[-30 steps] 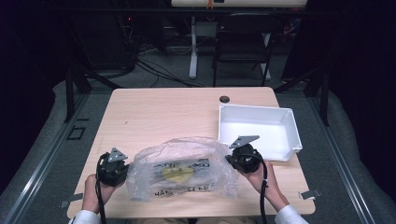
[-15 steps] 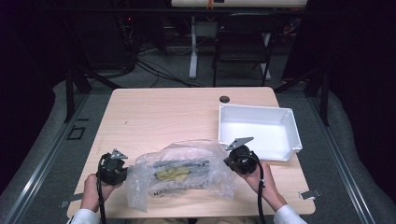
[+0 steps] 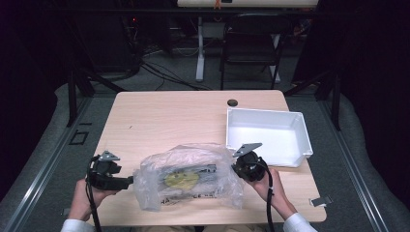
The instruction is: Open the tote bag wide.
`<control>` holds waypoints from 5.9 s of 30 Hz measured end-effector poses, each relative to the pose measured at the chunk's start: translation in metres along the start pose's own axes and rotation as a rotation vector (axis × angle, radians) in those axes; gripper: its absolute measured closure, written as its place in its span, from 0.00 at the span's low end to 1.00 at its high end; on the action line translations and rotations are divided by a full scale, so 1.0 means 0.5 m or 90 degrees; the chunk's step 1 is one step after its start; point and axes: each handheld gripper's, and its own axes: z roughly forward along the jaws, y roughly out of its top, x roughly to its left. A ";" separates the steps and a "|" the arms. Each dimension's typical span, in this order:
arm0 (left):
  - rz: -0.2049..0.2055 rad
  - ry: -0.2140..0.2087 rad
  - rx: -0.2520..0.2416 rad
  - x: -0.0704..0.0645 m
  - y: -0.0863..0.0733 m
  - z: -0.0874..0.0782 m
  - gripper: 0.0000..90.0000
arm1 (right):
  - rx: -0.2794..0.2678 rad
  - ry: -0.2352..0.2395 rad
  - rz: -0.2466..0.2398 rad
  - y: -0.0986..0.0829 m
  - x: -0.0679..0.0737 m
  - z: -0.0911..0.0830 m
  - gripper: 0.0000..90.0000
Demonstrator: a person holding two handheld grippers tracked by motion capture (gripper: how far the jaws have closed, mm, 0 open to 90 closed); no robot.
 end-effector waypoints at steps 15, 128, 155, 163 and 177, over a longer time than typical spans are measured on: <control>-0.023 0.011 -0.099 0.003 0.006 -0.073 0.23 | -0.017 -0.003 -0.007 0.005 0.004 -0.012 0.98; 0.015 0.055 0.029 -0.009 0.103 0.108 0.27 | 0.190 -0.047 -0.069 0.031 0.022 0.120 0.88; 0.154 -0.021 -0.008 -0.173 0.092 0.016 0.15 | 0.151 -0.030 -0.051 0.032 0.021 0.113 0.88; 0.219 0.005 0.062 -0.205 0.065 0.040 0.17 | 0.154 -0.032 -0.049 0.030 0.019 0.116 0.88; 0.199 0.003 0.111 -0.142 0.042 0.086 0.88 | 0.165 -0.031 -0.050 0.029 0.016 0.122 0.89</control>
